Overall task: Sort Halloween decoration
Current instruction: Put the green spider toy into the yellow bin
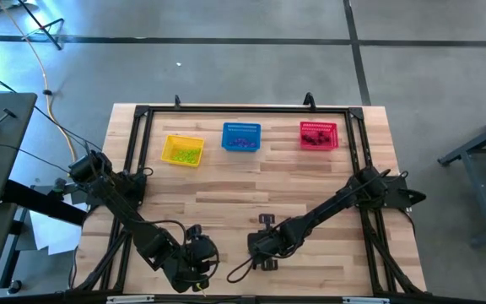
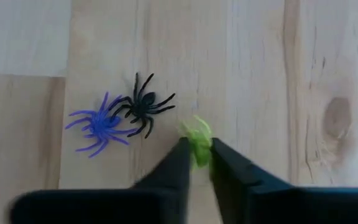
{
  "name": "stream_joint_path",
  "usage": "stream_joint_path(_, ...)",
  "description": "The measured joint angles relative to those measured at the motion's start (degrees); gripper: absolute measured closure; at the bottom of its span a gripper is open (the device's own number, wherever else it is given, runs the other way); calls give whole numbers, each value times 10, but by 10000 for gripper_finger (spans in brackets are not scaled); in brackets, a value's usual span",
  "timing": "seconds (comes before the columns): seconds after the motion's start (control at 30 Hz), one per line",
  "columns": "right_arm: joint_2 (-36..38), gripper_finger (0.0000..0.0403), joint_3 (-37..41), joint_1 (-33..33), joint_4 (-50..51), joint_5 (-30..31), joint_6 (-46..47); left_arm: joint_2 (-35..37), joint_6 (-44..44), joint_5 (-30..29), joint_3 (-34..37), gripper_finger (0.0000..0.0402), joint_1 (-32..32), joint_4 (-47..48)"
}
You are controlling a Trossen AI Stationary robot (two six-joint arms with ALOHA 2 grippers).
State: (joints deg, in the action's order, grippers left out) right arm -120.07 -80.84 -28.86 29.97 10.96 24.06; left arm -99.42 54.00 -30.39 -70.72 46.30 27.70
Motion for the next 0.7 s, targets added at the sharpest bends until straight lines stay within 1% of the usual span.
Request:
stream_joint_path(0.03,0,371,0,0,1,-3,-1,0,0,0,0,291,0,0)
stream_joint_path(0.07,0,386,0,0,2,-4,-2,0,0,0,0,291,0,0)
stream_joint_path(0.1,0,391,0,0,2,-4,-1,0,0,0,0,291,0,0)
stream_joint_path(0.2,0,387,0,0,2,-5,7,0,0,0,0,291,0,0)
stream_joint_path(0.3,2,398,0,0,2,-6,5,0,-1,-2,0,291,0,0)
stream_joint_path(0.4,8,397,-4,0,16,-5,4,0,-1,-2,0,291,-3,-1)
stream_joint_path(0.57,20,400,-48,0,42,17,-11,0,-9,-13,0,291,-15,-1)
stream_joint_path(0.7,22,401,-99,-4,72,45,-27,0,-50,-50,0,291,-27,-7)
